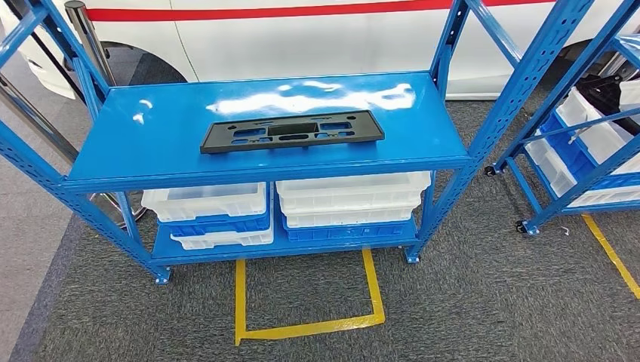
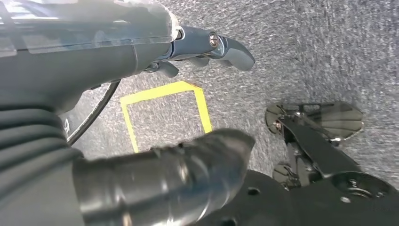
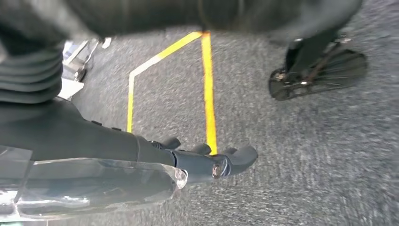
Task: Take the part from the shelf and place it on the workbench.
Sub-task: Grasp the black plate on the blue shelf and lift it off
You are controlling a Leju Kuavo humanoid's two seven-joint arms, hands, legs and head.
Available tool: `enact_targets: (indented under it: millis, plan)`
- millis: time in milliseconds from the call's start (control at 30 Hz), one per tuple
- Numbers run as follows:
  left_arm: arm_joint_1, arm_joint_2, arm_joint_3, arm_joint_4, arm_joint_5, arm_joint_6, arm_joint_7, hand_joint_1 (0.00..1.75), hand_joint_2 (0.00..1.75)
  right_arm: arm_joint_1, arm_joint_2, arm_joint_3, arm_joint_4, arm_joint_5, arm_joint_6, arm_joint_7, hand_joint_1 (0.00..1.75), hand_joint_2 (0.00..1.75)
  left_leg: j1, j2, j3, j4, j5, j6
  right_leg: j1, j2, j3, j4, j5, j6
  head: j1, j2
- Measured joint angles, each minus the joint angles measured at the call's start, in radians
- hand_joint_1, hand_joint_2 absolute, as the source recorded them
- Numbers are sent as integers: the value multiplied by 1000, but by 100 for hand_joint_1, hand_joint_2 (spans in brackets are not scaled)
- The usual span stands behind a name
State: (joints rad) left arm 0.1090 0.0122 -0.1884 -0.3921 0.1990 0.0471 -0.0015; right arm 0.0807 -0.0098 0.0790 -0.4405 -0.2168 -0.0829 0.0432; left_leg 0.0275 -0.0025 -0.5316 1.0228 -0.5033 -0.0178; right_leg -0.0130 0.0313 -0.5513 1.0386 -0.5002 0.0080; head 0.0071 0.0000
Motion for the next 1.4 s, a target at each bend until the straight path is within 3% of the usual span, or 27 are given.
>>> enact_targets:
  millis: [833,1233,1367,1400]
  plan:
    - [-83,58,-502,-56,536,133,-5,0,0,-103,-13,87,-231,-478,-269,-9,0,0,0,0,5,0,1,0,0,0,0,0,0,0,0,0]
    - [-74,81,-639,-97,746,194,-52,0,0,-16,-19,-26,-432,-528,-85,-103,0,0,0,-1,3,0,1,0,0,-1,0,0,0,0,0,0]
    - [-72,84,-677,-105,808,204,-68,0,0,8,-18,-74,-518,-526,10,-126,0,175,0,-1,3,0,1,1,0,-1,0,0,0,0,0,0]
    - [-71,86,-685,-110,819,207,-72,0,0,14,-18,-80,-542,-526,36,-132,0,175,0,-1,3,0,1,1,0,-1,0,0,0,0,0,0]
